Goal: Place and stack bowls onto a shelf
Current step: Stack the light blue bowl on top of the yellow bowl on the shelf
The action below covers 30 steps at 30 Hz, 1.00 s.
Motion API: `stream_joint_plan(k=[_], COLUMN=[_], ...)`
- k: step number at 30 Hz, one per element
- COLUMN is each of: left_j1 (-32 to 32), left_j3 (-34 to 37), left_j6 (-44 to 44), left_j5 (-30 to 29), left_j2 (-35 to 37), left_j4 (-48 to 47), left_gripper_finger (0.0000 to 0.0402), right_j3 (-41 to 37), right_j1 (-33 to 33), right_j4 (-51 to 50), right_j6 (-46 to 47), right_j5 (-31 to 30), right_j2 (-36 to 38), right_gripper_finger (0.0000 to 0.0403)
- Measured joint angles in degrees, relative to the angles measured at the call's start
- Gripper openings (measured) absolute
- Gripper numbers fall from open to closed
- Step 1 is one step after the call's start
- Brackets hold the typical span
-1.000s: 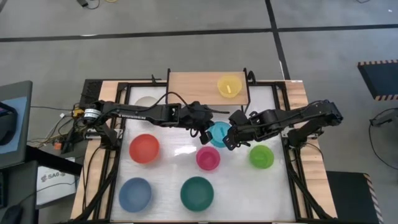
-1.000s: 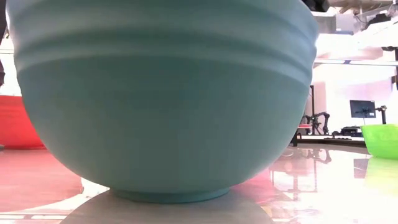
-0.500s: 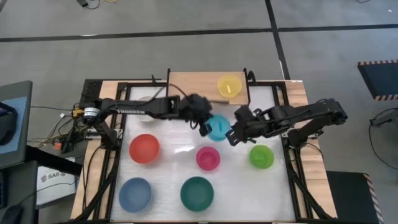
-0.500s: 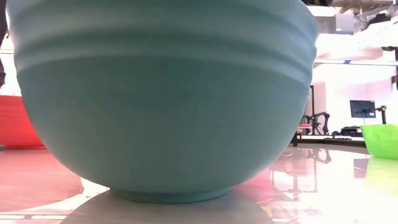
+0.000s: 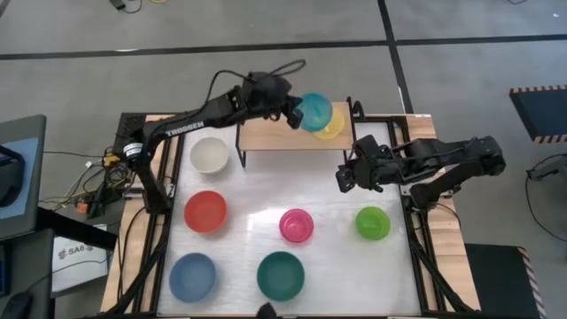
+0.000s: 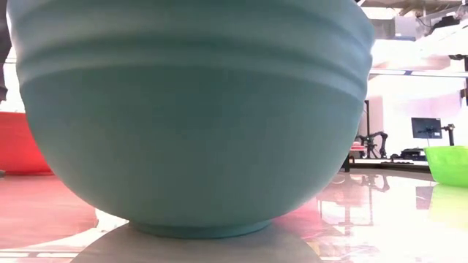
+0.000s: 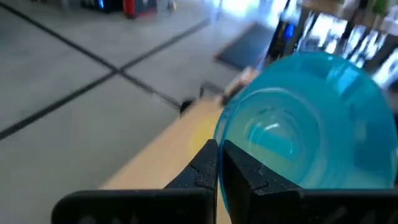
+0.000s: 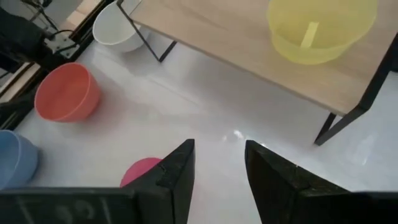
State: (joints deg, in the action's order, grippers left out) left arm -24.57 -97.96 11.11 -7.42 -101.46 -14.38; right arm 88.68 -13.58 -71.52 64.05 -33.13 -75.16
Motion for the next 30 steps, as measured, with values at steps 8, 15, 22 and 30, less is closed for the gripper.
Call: stream_joint_plan(k=[8,15,22,30], left_j1=[-1.94,-2.14,-3.2,-3.42], left_j3=[-2.56,-12.4,-16.62,-16.74], left_j6=[1.24,-2.66,-4.44,-3.2], left_j5=[4.19,4.9,5.62,5.44], left_j2=[-4.9,-10.4,-12.19,-12.83], left_j4=[1.64,-3.66,-6.23,-5.89], left_gripper_finger=[0.0,0.0,0.0,0.0], right_j3=[-0.02,-0.02,-0.02,-0.02], right_j1=[0.68,2.14,1.91,0.72], right_j4=[-0.7,-1.85,-1.59,3.94], right_j6=[0.66,1.24,2.3,2.47], right_j5=[0.12,0.34,0.51,0.6], right_j2=[-0.15,-0.07,-0.26,-0.26], right_gripper_finger=[0.0164,0.0164,0.0164,0.0164])
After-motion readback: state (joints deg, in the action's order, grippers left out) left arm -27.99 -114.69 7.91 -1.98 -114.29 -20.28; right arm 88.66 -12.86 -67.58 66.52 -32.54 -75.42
